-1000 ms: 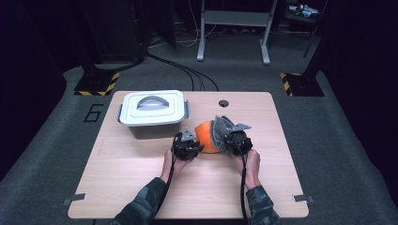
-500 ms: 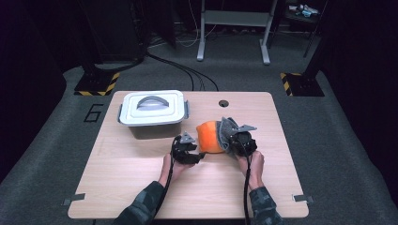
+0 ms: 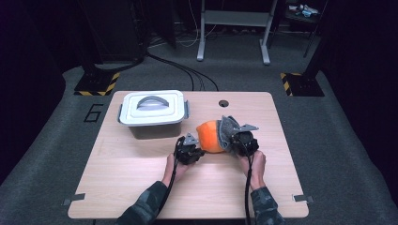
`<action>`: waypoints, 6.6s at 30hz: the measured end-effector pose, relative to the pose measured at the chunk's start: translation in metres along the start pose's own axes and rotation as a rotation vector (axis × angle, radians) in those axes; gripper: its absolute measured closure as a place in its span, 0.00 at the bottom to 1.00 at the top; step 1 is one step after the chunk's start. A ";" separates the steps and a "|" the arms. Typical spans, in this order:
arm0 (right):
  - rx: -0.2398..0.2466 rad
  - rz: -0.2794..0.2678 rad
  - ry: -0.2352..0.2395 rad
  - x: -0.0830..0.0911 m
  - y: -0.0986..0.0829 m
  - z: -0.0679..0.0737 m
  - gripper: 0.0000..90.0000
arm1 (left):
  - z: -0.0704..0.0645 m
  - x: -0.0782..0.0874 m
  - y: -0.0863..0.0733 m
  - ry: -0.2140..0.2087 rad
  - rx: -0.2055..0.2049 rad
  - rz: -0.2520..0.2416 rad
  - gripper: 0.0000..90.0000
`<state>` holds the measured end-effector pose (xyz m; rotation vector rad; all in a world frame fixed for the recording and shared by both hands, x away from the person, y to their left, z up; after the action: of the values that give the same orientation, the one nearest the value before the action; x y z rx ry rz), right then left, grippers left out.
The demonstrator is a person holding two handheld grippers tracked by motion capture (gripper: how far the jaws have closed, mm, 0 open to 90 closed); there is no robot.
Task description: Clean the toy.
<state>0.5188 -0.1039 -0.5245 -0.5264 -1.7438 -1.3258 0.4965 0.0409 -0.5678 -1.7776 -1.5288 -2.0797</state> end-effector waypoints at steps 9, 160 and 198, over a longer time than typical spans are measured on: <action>0.063 -0.071 -0.017 0.020 0.014 0.019 0.83 | -0.008 0.000 0.005 -0.009 -0.035 -0.014 0.92; 0.133 0.006 -0.033 0.016 -0.031 0.044 0.85 | 0.006 0.010 0.011 -0.021 0.068 -0.076 0.96; 0.008 0.012 -0.026 0.022 -0.039 -0.010 0.84 | 0.017 0.005 0.004 -0.029 0.100 -0.038 0.94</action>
<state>0.4816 -0.1297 -0.5275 -0.5511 -1.7634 -1.3087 0.5101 0.0525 -0.5636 -1.7659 -1.6552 -1.9637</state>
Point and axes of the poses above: each handheld gripper's, and its own axes: x roughly backward along the jaws, y roughly out of its top, z roughly to its left, the point moved 10 cm from there along -x, roughly forward along the jaws, and after that the axes turned 13 degrees about z, right-handed, at the moved point
